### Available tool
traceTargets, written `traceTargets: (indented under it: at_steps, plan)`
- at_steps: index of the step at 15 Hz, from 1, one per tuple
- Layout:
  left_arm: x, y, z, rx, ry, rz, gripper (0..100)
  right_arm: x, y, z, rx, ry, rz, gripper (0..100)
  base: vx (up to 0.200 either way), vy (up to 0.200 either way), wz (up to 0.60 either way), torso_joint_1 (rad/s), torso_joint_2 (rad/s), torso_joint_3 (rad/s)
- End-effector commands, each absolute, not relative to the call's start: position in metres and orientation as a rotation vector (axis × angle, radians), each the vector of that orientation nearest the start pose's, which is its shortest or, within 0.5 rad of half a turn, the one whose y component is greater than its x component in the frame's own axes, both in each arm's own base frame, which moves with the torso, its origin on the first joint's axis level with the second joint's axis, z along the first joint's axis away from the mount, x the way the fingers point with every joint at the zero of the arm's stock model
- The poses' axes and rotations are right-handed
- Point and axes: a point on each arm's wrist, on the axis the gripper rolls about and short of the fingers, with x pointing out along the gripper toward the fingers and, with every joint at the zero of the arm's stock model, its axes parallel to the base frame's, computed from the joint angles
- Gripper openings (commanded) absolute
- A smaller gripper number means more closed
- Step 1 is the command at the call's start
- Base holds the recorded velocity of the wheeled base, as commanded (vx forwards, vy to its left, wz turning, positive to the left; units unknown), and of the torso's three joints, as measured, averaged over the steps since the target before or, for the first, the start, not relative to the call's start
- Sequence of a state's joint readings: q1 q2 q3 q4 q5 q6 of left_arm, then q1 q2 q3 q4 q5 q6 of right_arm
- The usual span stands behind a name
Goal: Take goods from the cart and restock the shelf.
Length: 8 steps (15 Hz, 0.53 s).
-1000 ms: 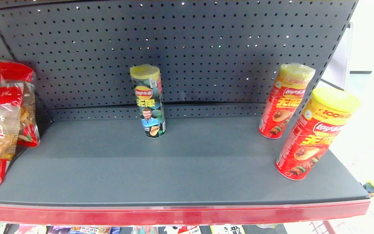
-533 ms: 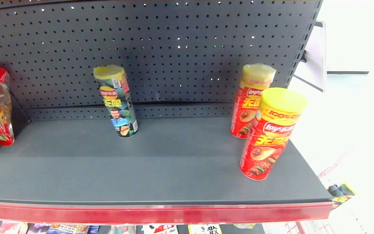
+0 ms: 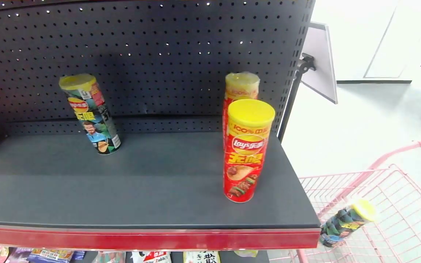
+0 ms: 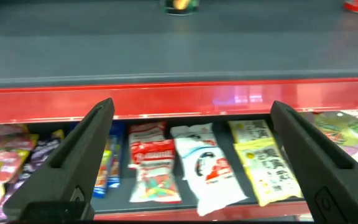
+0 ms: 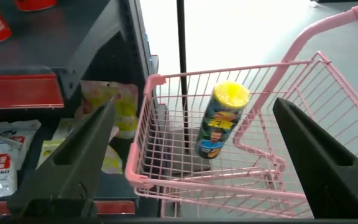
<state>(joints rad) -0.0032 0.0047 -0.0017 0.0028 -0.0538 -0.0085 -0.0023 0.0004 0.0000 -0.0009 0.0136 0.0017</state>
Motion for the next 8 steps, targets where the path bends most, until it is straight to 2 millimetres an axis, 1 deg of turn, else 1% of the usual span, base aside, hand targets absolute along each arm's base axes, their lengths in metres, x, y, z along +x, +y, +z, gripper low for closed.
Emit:
traceTargets:
  at_steps: [1, 6, 8]
  plan:
    - [-0.0225, -0.0011, 0.0757, -0.009, 0.008, -0.057, 100, -0.0228, 0.0004, 0.0756, 0.002, -0.002, 0.011, 100, 0.0, -0.2, 0.0, 0.007, 0.01, 0.012]
    - [-0.0225, -0.0011, 0.0757, -0.009, 0.008, -0.057, 100, -0.0228, 0.0004, 0.0755, 0.002, 0.0, 0.011, 100, 0.0, -0.2, 0.0, 0.001, 0.0, 0.001]
    - [-0.0225, -0.0011, 0.0757, -0.009, 0.008, -0.057, 100, -0.0228, 0.0004, 0.0756, 0.002, -0.002, 0.011, 100, 0.0, 0.0, 0.0, 0.0, 0.0, 0.0]
